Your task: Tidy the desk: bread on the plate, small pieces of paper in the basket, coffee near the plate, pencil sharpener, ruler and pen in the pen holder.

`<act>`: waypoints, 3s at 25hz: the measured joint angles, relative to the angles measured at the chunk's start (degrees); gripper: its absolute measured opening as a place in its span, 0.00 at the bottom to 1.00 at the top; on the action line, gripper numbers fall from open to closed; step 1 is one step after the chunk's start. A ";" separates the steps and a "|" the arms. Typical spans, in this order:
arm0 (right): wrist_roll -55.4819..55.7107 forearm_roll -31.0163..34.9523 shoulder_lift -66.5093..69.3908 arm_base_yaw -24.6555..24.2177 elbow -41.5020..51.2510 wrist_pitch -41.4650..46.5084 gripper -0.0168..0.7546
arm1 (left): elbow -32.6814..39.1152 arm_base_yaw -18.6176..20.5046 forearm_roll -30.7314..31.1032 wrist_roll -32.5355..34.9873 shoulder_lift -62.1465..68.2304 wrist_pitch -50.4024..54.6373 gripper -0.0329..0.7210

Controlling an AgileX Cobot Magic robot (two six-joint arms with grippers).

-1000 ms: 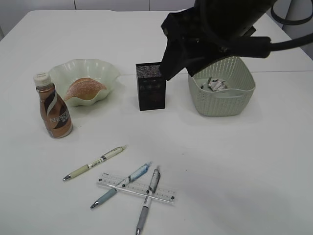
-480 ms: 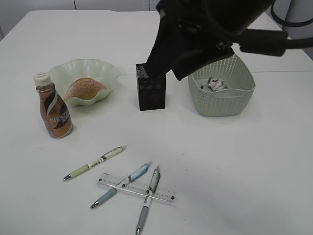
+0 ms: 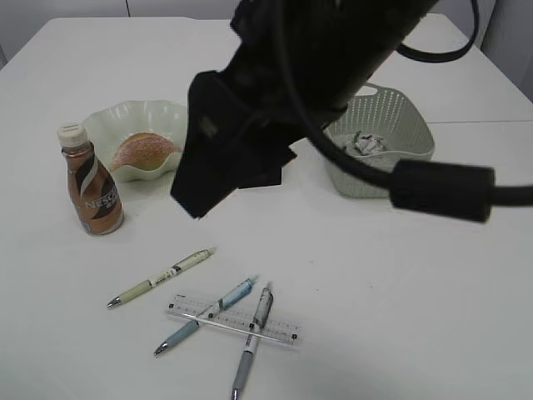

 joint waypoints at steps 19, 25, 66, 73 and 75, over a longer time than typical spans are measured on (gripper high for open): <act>-0.60 -2.75 0.00 1.28 0.00 0.35 0.56 | 0.00 0.00 -4.03 0.22 0.00 0.00 0.63; -0.60 -2.75 0.00 1.28 0.00 0.35 0.56 | 0.00 0.00 -4.29 0.22 0.00 0.00 0.63; -0.54 0.99 0.00 1.28 0.00 0.35 0.56 | 0.00 0.00 -0.23 0.22 0.00 0.00 0.63; 2.00 -7.96 0.00 1.28 1.54 0.35 0.57 | 0.00 0.00 3.99 0.22 0.00 0.00 0.63; 2.23 -9.91 0.23 1.28 2.89 0.35 0.58 | 0.00 0.00 4.40 0.22 0.00 0.00 0.63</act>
